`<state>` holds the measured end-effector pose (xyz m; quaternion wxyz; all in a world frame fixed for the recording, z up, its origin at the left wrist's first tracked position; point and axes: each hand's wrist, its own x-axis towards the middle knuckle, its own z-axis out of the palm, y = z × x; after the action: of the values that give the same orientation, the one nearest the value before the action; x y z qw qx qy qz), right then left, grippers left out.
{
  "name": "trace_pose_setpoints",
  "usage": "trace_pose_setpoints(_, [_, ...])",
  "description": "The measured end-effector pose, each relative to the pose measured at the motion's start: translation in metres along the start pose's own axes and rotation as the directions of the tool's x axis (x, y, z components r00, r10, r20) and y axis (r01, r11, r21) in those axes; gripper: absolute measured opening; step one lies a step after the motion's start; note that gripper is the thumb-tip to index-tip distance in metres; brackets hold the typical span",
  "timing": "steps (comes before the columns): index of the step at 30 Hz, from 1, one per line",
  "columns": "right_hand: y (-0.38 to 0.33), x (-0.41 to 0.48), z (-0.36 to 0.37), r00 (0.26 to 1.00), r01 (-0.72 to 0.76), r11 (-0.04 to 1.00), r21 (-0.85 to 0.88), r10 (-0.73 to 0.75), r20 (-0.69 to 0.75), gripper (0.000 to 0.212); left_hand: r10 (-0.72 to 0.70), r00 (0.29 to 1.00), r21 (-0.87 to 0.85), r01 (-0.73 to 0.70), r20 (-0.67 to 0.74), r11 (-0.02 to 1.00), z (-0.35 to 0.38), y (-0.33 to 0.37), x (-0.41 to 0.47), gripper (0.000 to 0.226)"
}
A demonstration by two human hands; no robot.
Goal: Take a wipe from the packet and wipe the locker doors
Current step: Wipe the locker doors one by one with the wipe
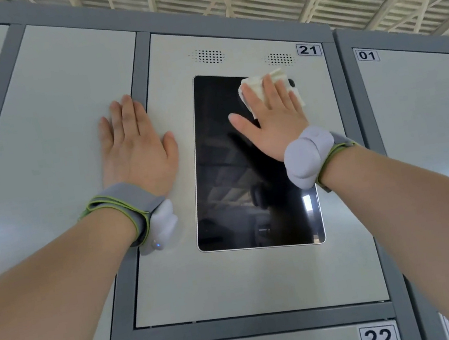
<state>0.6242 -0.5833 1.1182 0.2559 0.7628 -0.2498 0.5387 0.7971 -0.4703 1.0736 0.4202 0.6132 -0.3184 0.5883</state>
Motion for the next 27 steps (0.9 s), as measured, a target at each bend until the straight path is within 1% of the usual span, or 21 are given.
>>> trace_pose_setpoints(4, [0.006, -0.021, 0.004, 0.995, 0.098, 0.994, -0.04, -0.098, 0.001, 0.067, 0.009, 1.0, 0.025, -0.01, 0.016, 1.0, -0.001, 0.002, 0.0, 0.064])
trace_pose_setpoints(5, [0.01, -0.019, 0.003, 0.995, 0.102, 0.994, -0.048, -0.102, 0.007, 0.067, 0.009, 1.0, 0.026, -0.009, 0.013, 1.0, -0.001, 0.002, -0.001, 0.064])
trace_pose_setpoints(10, [0.017, 0.005, -0.005, 0.999, -0.036, 0.999, -0.019, 0.037, 0.007, 0.066, 0.012, 1.0, 0.035, -0.013, 0.026, 0.999, -0.001, 0.001, -0.001, 0.064])
trace_pose_setpoints(12, [0.013, 0.001, -0.003, 0.999, -0.042, 0.999, 0.001, 0.042, 0.008, 0.066, 0.012, 1.0, 0.032, -0.012, 0.02, 0.999, -0.002, 0.001, 0.0, 0.064])
trace_pose_setpoints(17, [0.018, -0.031, 0.003, 0.998, 0.059, 0.998, -0.02, -0.058, 0.015, 0.067, 0.004, 0.999, 0.062, -0.007, 0.039, 0.998, -0.004, 0.002, 0.0, 0.064])
trace_pose_setpoints(19, [0.023, -0.032, 0.002, 0.997, 0.075, 0.997, -0.035, -0.074, 0.026, 0.066, 0.001, 0.999, 0.06, -0.003, 0.042, 0.998, -0.004, 0.002, -0.001, 0.064])
trace_pose_setpoints(21, [0.027, -0.021, 0.0, 0.999, 0.033, 0.999, -0.032, -0.032, 0.019, 0.065, 0.002, 1.0, 0.046, -0.004, 0.03, 0.999, -0.003, 0.003, -0.001, 0.064])
trace_pose_setpoints(24, [0.028, -0.001, -0.004, 0.997, -0.071, 0.998, 0.001, 0.071, 0.003, 0.064, 0.003, 0.999, 0.042, -0.005, 0.034, 0.999, -0.002, 0.002, -0.002, 0.064])
trace_pose_setpoints(27, [0.024, -0.004, 0.0, 0.997, -0.073, 0.997, 0.023, 0.074, -0.012, 0.065, 0.001, 0.999, 0.054, -0.002, 0.032, 0.999, -0.003, 0.001, -0.001, 0.064])
